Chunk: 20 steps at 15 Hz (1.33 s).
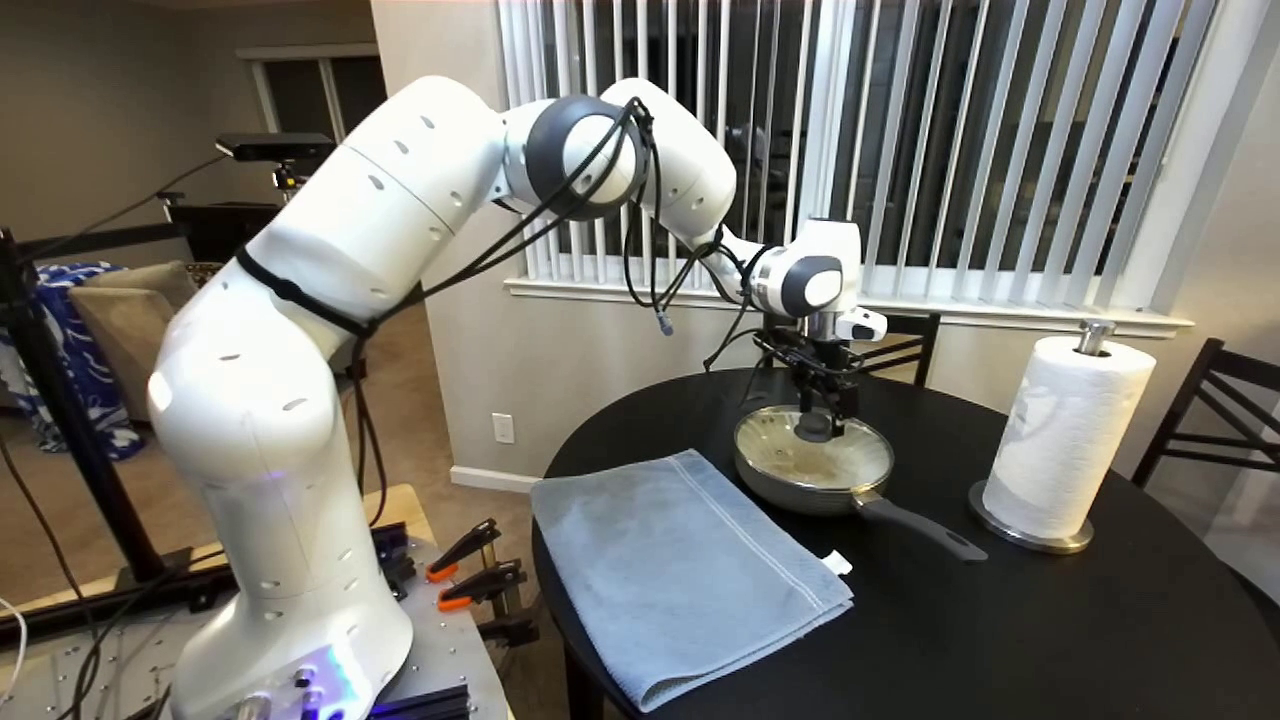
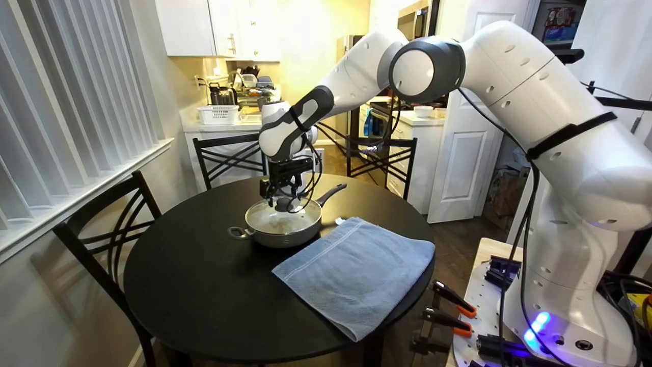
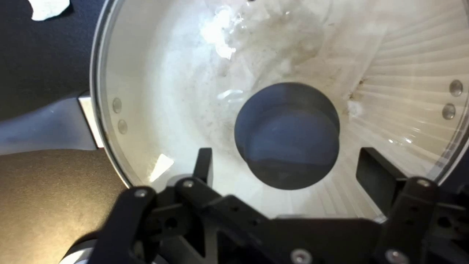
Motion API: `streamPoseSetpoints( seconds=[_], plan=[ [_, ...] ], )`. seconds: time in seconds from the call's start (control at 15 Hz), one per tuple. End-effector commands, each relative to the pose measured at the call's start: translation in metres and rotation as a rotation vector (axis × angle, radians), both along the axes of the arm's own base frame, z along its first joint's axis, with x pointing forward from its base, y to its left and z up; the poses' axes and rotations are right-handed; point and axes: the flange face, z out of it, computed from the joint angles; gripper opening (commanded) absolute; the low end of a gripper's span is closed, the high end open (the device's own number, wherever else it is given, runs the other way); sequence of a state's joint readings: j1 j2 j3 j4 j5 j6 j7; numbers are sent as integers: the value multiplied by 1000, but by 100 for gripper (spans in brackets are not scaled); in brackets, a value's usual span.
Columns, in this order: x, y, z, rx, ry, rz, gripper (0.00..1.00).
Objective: Take the lid off the pot
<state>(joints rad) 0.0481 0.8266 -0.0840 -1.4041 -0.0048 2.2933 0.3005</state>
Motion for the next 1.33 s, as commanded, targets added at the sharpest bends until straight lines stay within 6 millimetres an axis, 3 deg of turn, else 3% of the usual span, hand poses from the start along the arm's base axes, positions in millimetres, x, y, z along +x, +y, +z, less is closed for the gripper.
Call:
streamPoseSetpoints(
  seconds=[0.0, 0.93, 1.27],
  plan=[
    [6, -1, 1, 3, 15, -29, 100],
    [15, -1, 9, -2, -18, -33, 100],
    [10, -5, 1, 1, 39, -65, 100]
  ],
)
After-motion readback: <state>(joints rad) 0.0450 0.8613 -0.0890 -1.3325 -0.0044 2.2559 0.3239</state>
